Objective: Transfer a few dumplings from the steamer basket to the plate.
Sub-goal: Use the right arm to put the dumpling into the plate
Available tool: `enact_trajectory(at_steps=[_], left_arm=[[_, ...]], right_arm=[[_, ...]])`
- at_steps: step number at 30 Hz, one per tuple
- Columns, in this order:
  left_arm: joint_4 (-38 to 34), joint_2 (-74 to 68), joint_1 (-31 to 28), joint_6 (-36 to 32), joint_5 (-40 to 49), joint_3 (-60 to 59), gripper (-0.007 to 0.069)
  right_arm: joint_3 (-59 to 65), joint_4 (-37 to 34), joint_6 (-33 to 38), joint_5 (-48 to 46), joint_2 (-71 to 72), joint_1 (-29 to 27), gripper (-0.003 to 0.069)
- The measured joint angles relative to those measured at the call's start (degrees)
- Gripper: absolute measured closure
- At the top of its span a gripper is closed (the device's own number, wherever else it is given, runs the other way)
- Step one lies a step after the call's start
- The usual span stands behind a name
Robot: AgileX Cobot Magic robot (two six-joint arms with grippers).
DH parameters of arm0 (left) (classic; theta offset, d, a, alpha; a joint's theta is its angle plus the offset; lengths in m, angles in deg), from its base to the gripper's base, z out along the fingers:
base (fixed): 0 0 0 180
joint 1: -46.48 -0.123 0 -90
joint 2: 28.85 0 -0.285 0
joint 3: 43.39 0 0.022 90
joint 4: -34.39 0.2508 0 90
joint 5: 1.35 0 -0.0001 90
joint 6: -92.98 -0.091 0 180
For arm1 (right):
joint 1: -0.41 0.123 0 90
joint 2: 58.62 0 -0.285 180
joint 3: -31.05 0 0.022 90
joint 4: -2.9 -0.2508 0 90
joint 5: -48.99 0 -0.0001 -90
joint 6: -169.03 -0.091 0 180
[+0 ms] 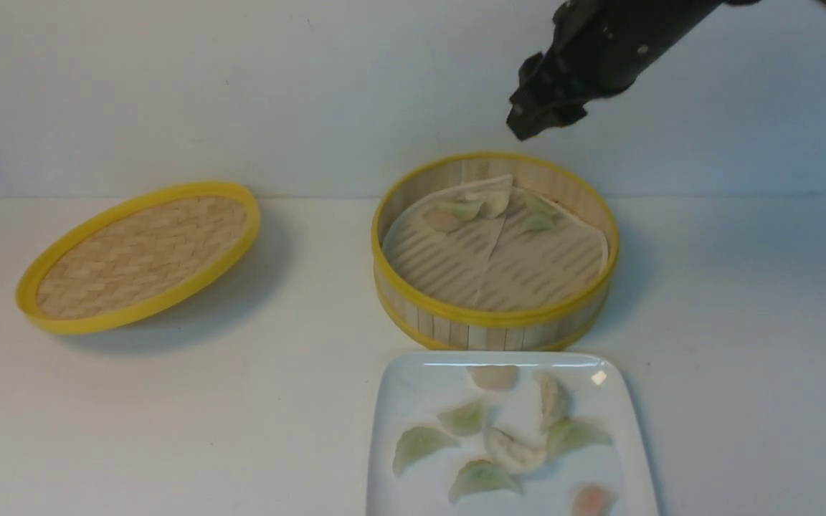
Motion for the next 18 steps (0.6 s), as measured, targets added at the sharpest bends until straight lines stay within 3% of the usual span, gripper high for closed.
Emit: enact_trajectory(at_steps=[4,9,13,18], left_arm=[[-0.05,0.00,0.00,0.00,0.00,0.00,0.0631],[-0.31,0.00,0.00,0.00,0.00,0.00,0.0631],[-0.31,0.00,0.00,0.00,0.00,0.00,0.0631],[-0.31,0.00,0.00,0.00,0.00,0.00,0.0631]], right_arm=[[4.55,-0.22,-2.15,-0.25,8.06,0.00,0.0347],[20.58,-3.59,-3.69,-0.36,19.13,0.00,0.0347],[38.67,-9.16,-1.44,0.54,25.99,0.00,0.0347],[58.39,-17.02,5.24,9.93,28.43,0.00,0.0347]])
